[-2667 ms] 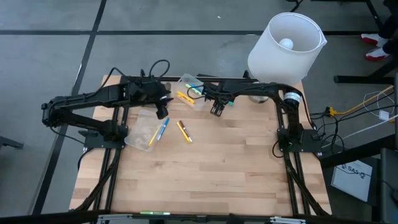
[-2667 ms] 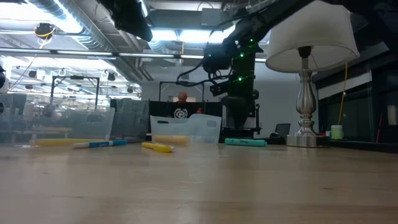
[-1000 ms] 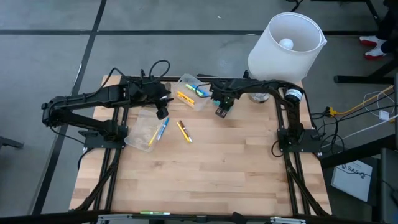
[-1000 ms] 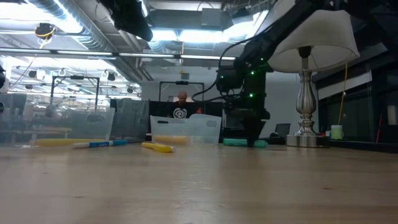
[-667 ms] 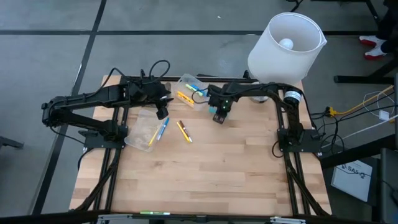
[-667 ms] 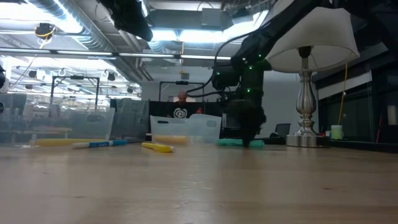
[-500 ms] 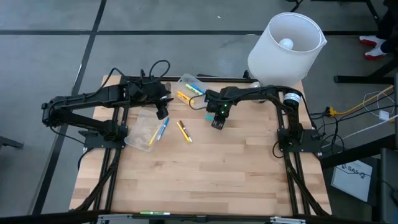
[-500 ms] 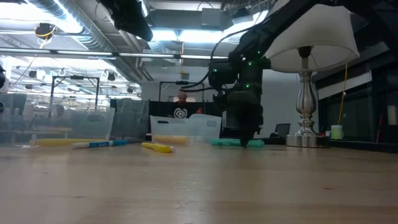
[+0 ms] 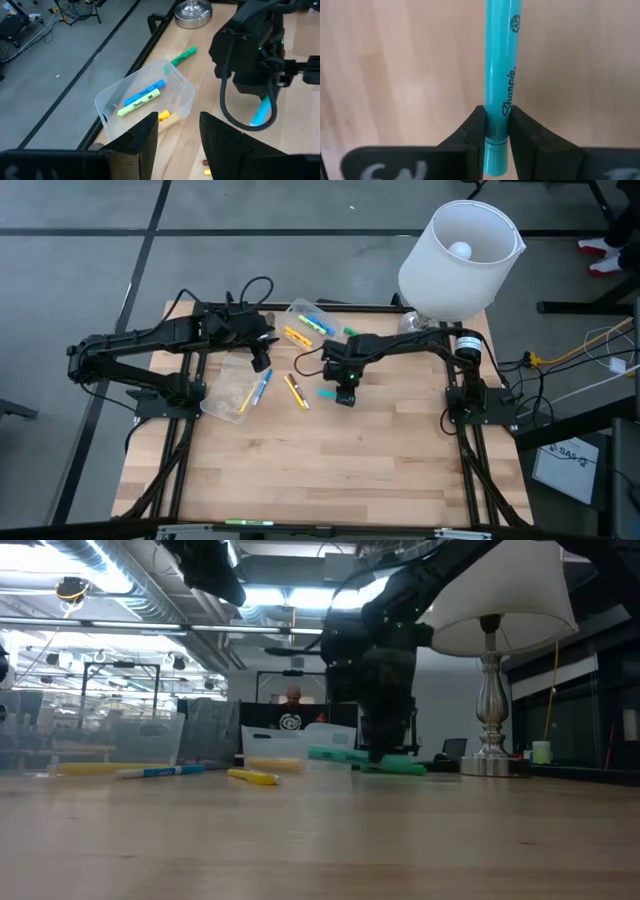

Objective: Pick & Place Markers
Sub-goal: Put the light blue highlighter into the top transparent bin

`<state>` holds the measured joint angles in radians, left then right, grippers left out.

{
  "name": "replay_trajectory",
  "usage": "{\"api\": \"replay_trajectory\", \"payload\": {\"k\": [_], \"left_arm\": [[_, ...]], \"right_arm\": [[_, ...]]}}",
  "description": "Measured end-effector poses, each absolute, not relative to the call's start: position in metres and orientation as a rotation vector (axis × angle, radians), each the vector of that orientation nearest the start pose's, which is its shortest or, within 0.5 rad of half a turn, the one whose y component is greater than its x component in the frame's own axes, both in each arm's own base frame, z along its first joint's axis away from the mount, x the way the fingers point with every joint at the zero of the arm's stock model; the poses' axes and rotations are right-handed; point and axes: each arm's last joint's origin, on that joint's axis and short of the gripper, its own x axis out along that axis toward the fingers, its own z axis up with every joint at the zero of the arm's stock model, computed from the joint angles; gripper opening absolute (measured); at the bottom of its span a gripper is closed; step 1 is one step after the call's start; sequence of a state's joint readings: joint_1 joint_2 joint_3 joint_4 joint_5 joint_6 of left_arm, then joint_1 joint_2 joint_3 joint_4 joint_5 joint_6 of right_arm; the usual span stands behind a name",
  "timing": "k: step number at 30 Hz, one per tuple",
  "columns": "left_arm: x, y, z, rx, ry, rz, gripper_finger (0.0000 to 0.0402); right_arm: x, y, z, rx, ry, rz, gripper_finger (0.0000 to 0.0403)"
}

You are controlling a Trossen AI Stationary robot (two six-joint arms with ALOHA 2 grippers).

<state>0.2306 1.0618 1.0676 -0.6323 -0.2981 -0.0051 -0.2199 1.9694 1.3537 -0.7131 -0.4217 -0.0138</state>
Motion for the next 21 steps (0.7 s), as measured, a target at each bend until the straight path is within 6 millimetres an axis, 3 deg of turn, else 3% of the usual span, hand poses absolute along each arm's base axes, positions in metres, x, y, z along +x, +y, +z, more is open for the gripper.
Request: {"api": "replay_trajectory", "payload": {"k": [12,16,21], "left_arm": [[0.204,0.056,0.341,-0.001,0.624,0.487,0.0139],[0.19,0.052,0.35,-0.027,0.574,0.491,0.0139],[0.163,0.047,0.368,-0.046,0.457,0.505,0.0139]], "right_arm": [[0.392,-0.071,0.171,0.486,1.057,0.232,0.0062],[0.398,-0.073,0.178,0.515,1.012,0.208,0.0062],[0.411,-0.077,0.201,0.466,0.93,0.171,0.0062]]}}
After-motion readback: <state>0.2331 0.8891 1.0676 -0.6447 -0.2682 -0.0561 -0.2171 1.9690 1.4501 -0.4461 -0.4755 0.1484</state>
